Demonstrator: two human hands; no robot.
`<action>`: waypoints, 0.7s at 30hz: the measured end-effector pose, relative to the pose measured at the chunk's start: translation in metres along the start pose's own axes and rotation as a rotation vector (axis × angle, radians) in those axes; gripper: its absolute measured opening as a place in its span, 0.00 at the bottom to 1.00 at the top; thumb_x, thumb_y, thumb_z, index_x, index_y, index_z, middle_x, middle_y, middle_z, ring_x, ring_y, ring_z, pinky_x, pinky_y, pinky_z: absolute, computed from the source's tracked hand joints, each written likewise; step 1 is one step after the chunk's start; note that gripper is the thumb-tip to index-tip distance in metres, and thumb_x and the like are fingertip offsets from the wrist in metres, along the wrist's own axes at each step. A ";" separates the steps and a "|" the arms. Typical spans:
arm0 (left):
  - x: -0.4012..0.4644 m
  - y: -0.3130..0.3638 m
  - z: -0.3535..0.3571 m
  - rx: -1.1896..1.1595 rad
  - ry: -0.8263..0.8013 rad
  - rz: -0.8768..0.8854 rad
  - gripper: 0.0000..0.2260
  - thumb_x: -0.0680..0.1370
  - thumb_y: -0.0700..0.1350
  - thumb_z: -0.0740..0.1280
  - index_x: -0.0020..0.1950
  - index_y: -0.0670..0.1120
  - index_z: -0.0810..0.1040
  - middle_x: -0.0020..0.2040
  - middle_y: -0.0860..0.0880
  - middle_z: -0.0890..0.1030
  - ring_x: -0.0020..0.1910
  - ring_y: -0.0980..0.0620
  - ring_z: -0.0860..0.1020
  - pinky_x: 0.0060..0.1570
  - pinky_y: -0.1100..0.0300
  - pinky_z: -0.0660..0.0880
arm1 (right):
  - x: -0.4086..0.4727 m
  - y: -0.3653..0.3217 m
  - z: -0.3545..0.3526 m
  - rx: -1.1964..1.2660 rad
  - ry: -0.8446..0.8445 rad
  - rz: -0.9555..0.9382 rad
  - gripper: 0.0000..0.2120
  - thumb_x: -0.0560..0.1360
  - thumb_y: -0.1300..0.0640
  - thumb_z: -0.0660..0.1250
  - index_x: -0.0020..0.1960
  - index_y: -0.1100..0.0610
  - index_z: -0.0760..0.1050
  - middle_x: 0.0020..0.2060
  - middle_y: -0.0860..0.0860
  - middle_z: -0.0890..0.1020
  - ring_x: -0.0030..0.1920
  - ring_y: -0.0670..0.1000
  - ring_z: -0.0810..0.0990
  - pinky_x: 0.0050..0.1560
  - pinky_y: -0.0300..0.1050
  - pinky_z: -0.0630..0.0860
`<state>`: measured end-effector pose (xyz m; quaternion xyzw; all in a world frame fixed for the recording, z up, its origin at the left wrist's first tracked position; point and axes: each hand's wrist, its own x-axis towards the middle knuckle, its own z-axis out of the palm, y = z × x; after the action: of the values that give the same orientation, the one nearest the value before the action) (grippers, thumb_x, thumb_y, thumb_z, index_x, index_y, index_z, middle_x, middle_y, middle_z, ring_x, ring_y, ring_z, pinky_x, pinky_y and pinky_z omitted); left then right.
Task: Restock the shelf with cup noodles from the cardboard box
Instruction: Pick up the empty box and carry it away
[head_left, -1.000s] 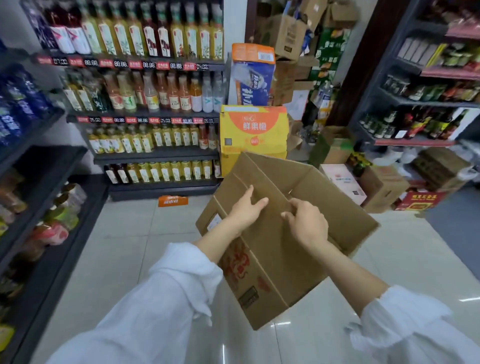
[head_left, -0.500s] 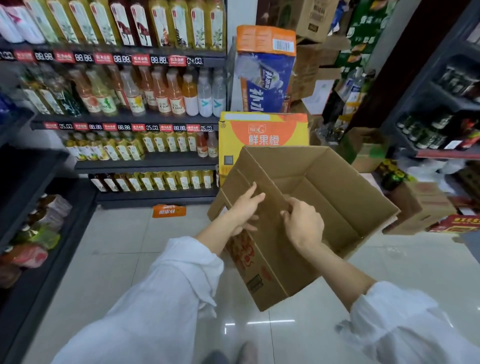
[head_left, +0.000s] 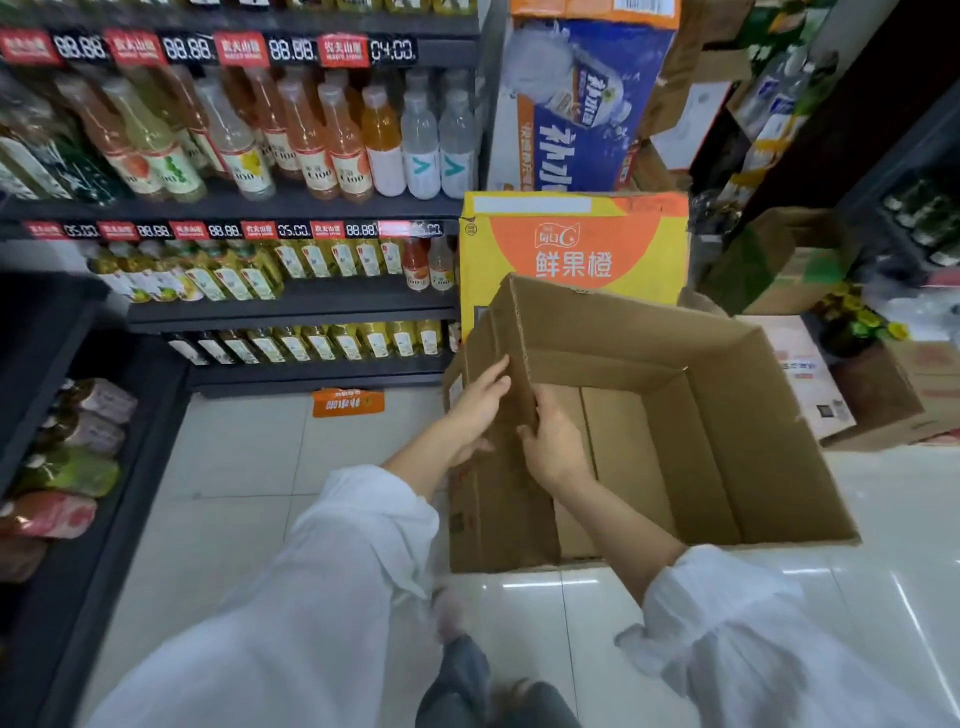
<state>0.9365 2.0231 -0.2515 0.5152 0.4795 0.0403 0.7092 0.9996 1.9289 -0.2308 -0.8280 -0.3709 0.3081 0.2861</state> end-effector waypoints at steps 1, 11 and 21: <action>0.005 -0.001 -0.008 -0.006 0.009 -0.011 0.17 0.82 0.53 0.52 0.71 0.66 0.62 0.72 0.50 0.68 0.68 0.44 0.69 0.57 0.41 0.73 | 0.008 -0.007 0.003 0.106 -0.070 -0.009 0.28 0.75 0.71 0.59 0.73 0.58 0.60 0.62 0.54 0.76 0.62 0.54 0.75 0.57 0.43 0.72; 0.021 -0.025 -0.045 -0.234 0.030 -0.182 0.18 0.83 0.54 0.51 0.72 0.57 0.65 0.69 0.51 0.71 0.55 0.45 0.75 0.49 0.51 0.74 | 0.063 0.008 0.068 0.248 -0.374 0.000 0.37 0.72 0.76 0.59 0.76 0.59 0.49 0.60 0.51 0.70 0.62 0.48 0.69 0.51 0.23 0.68; 0.046 -0.063 -0.070 -0.003 0.148 -0.072 0.17 0.84 0.46 0.51 0.72 0.51 0.67 0.70 0.45 0.71 0.67 0.46 0.72 0.59 0.57 0.71 | 0.087 0.034 0.115 0.240 -0.446 0.032 0.39 0.74 0.71 0.63 0.77 0.55 0.45 0.69 0.54 0.66 0.66 0.52 0.69 0.48 0.27 0.70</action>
<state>0.8832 2.0676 -0.3302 0.4922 0.5489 0.0535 0.6735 0.9779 2.0074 -0.3548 -0.7053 -0.3726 0.5296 0.2885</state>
